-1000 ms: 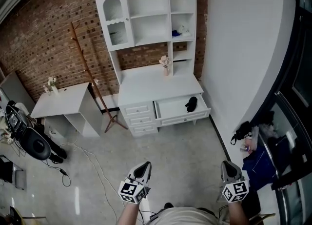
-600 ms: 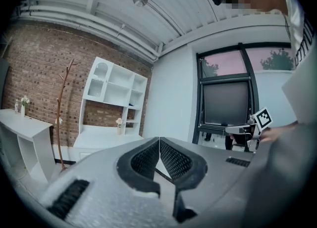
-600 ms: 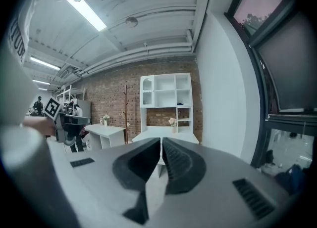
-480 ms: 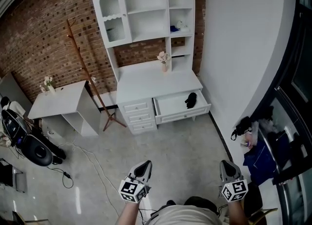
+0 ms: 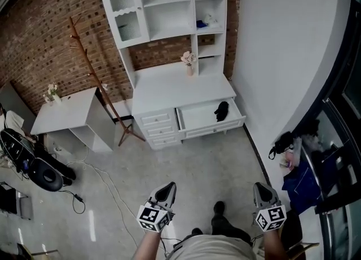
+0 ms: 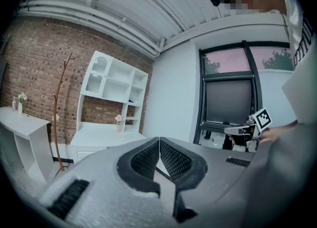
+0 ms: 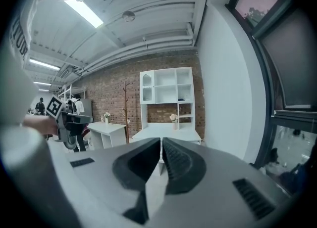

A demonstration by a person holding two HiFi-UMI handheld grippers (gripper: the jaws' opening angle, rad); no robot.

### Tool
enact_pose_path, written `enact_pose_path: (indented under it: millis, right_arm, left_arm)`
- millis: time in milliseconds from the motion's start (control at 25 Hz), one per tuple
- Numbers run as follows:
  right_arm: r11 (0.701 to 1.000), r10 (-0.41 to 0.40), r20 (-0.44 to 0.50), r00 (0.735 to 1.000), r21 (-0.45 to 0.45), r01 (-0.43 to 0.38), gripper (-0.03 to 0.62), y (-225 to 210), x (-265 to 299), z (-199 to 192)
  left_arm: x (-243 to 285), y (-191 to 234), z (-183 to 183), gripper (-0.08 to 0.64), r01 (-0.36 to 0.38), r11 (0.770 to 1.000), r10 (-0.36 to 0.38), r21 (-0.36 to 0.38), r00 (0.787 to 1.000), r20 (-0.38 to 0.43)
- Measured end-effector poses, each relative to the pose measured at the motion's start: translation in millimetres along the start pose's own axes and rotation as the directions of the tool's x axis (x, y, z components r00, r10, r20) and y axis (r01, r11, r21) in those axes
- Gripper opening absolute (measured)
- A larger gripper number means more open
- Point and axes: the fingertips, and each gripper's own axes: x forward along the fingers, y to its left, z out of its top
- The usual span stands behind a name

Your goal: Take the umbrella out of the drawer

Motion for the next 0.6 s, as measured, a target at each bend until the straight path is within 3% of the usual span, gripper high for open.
enact_pose_path:
  millis: [400,600]
  right_arm:
    - [0.997,0.072,0.016,0.997,0.009,-0.072,0.032,-55.8,79.5,20.7]
    - [0.994,0.106,0.015,0.994,0.013,-0.106,0.032,-87.6,116.5,33.1]
  left_arm:
    - [74.4,11.2,13.3,0.026,-0.049,0.999,0.049,0.02,0.999,0.005]
    - [115.6,11.5,29.9,0.026,-0.078,0.997,0.078,-0.006,0.997,0.011]
